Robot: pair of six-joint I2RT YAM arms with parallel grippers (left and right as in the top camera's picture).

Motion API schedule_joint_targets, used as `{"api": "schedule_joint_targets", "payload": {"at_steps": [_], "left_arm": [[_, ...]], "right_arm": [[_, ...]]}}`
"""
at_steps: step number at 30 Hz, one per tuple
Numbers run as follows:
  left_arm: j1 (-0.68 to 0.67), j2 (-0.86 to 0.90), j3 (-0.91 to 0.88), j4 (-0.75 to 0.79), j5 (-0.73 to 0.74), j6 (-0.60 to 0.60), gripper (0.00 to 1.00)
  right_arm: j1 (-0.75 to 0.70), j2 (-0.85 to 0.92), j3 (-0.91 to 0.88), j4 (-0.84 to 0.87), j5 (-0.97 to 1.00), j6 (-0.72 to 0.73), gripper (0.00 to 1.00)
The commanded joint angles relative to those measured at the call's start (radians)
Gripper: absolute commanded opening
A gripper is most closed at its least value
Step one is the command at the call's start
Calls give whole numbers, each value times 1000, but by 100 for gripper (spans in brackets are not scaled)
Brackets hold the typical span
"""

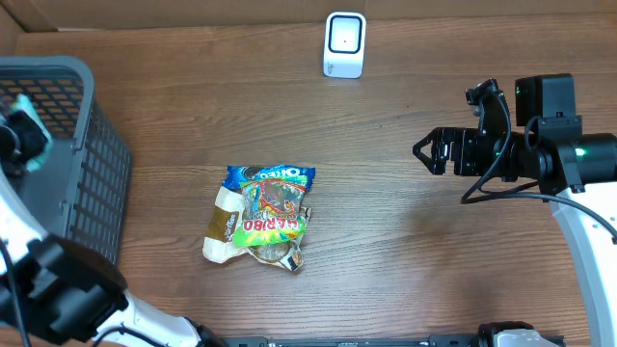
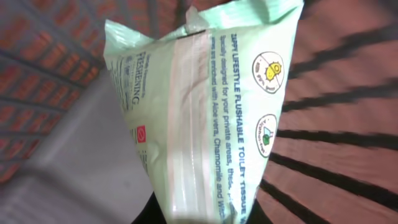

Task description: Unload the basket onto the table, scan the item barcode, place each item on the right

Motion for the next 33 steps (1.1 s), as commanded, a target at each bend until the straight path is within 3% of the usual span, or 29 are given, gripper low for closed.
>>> {"api": "schedule_joint_targets", "payload": {"at_steps": [1, 8, 13, 17, 22, 28, 33], "left_arm": [[-18, -126, 126, -60, 161, -61, 4], [-111, -306, 148, -146, 374, -47, 4], [-352, -338, 140, -261, 369, 80, 4], [-543, -318, 79, -296, 294, 85, 4], [-761, -266, -107, -245, 141, -18, 4], [-975, -151, -314, -98, 137, -91, 4], [-1103, -37, -362, -62, 135, -123, 4]], "right_arm": [[6, -3, 5, 18, -6, 3, 100], [6, -3, 5, 29, -6, 3, 100], [6, -3, 5, 49, -6, 3, 100], [6, -3, 5, 64, -6, 3, 100], [-5, -3, 7, 66, -6, 3, 99], [-53, -3, 18, 64, -6, 3, 99], [-127, -3, 32, 42, -6, 3, 99]]}}
